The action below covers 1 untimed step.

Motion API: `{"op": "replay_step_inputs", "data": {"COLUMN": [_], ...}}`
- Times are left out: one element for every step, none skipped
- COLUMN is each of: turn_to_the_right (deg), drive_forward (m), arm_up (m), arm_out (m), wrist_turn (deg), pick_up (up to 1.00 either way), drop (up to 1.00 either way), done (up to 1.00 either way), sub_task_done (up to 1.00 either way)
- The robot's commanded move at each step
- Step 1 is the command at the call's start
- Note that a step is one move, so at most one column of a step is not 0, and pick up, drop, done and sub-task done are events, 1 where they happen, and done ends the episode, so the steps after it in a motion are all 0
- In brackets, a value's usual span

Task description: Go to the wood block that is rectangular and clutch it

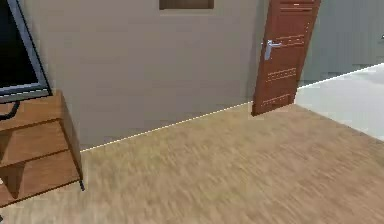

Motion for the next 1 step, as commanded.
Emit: {"op": "replay_step_inputs", "data": {"turn_to_the_right": [45.0], "drive_forward": [0.0], "arm_up": [0.0], "arm_out": [0.0], "wrist_turn": [0.0], "pick_up": [0.0], "drop": [0.0], "done": [0.0], "sub_task_done": [0.0]}}
